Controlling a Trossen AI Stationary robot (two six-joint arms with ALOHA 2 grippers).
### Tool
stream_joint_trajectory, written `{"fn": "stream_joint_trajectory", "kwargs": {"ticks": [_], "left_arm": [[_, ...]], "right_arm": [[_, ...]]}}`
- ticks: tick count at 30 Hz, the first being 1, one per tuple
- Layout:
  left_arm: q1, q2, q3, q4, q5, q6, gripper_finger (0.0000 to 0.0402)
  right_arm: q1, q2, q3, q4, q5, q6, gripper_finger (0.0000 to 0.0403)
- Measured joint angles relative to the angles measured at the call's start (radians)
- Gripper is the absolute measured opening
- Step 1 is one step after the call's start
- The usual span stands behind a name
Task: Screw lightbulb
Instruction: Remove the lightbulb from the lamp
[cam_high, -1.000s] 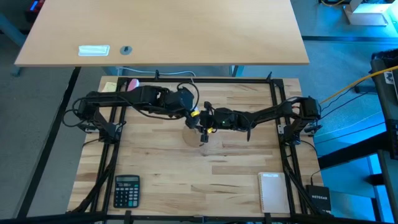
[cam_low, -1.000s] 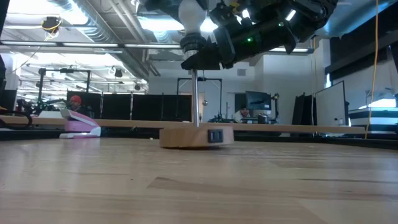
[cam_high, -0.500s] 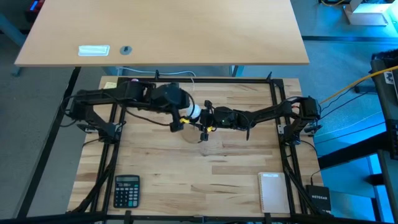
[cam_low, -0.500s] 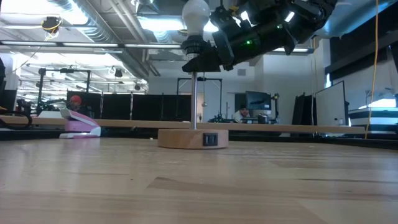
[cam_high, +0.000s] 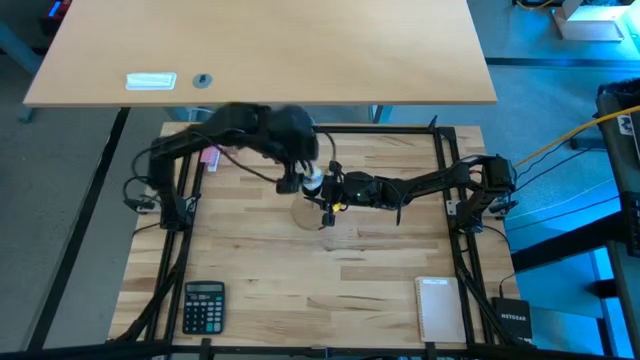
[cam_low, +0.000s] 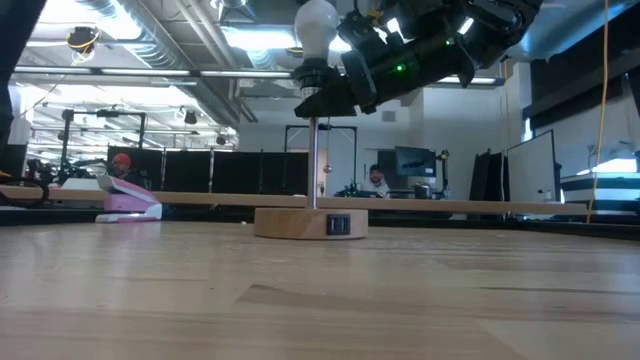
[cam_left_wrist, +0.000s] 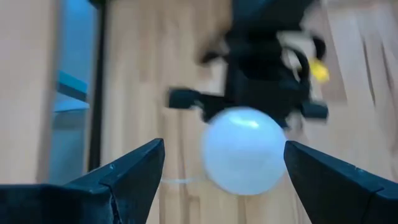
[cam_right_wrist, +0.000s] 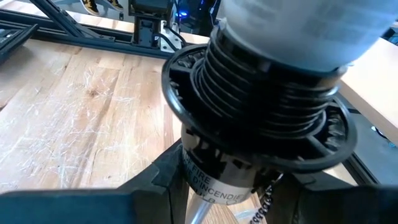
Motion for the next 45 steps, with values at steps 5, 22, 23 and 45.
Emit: {"fn": "stream_joint_trajectory", "kwargs": {"ticks": [5, 22, 23, 45], "left_arm": [[-0.029, 0.052, 0.007, -0.031, 0.000, 0.098, 0.0320], [0.003, 0.064, -0.001, -0.053, -0.001, 0.311, 0.0310], [0.004, 0.064, -0.001, -0.053, -0.001, 0.310, 0.0303], [-0.052, 0.060, 0.001, -0.069, -0.102, -0.776, 0.0210]], "right_arm": [[0.000, -0.001, 0.001, -0.013, 0.001, 0.000, 0.0145], [0.000, -0.001, 0.001, -0.018, 0.002, -0.005, 0.0144], [0.000, -0.001, 0.001, -0.018, 0.002, -0.005, 0.0144], [0.002, -0.001, -0.001, -0.018, 0.032, -0.006, 0.0139]]}}
